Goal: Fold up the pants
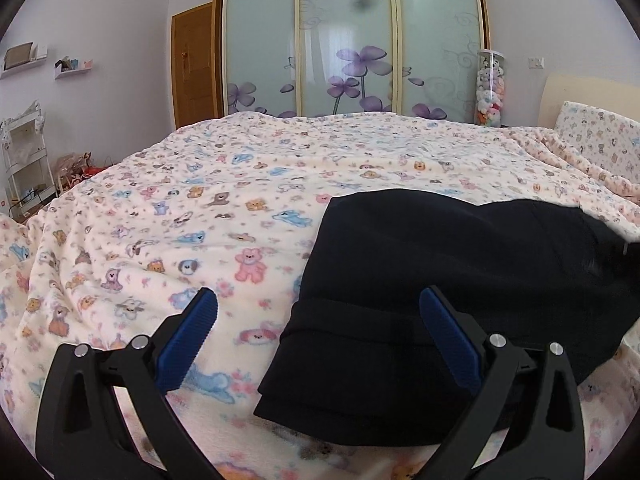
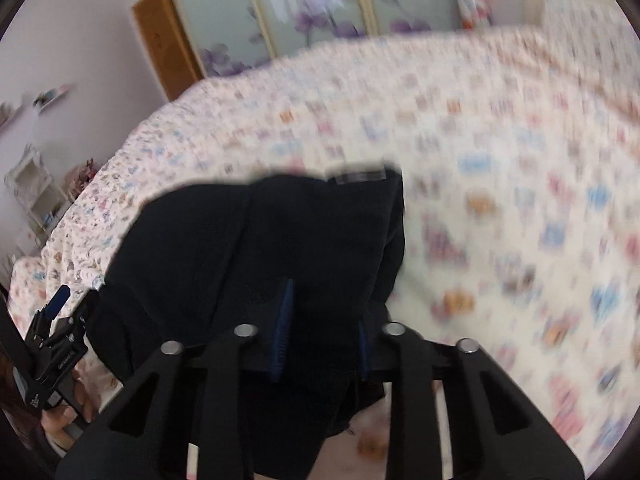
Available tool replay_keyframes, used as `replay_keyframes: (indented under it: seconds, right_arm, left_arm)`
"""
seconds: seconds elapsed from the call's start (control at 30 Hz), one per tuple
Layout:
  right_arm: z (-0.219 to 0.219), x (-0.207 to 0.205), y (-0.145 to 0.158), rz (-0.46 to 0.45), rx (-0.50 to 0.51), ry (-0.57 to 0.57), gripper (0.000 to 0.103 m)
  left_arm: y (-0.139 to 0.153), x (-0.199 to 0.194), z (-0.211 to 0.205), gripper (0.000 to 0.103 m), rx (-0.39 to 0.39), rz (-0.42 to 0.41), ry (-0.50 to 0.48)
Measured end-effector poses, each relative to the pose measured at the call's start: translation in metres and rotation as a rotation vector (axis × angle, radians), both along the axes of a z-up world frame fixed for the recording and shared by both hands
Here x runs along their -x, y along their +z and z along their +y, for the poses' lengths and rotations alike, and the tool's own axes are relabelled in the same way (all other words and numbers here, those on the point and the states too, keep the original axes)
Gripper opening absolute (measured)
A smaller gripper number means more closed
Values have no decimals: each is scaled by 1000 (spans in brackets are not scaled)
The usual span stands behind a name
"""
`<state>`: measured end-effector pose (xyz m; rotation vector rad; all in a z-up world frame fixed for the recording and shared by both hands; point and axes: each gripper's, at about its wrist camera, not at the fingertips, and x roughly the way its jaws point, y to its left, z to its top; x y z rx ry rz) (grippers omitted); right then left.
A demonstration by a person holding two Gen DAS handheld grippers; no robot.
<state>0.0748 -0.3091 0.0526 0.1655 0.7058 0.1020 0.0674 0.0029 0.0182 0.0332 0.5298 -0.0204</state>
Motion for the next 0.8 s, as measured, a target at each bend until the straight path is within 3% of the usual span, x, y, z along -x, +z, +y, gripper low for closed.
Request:
replay_keyframes:
  seconds: [0.07, 0.13, 0.2, 0.3, 0.4, 0.57, 0.8]
  right_arm:
    - [2, -5, 7, -57, 44, -5, 16]
    - [-6, -20, -11, 28, 61, -44, 16]
    - [-20, -28, -42, 126, 9, -56, 17]
    - [-33, -20, -49, 110, -91, -67, 18]
    - [-43, -15, -42, 130, -168, -86, 36]
    - [-57, -10, -14, 21, -238, -154, 57]
    - [-75, -71, -24, 133, -245, -215, 60]
  left_arm:
    - [-1, -2, 2, 101, 8, 10, 4]
    - [-2, -4, 5, 101, 23, 20, 10]
    - [-3, -7, 10, 101, 53, 38, 20]
    - [-6, -10, 19, 101, 98, 60, 29]
    - [-8, -13, 29, 101, 151, 81, 39]
    - [-7, -8, 42, 101, 239, 52, 37]
    - [-10, -12, 45, 101, 281, 80, 9]
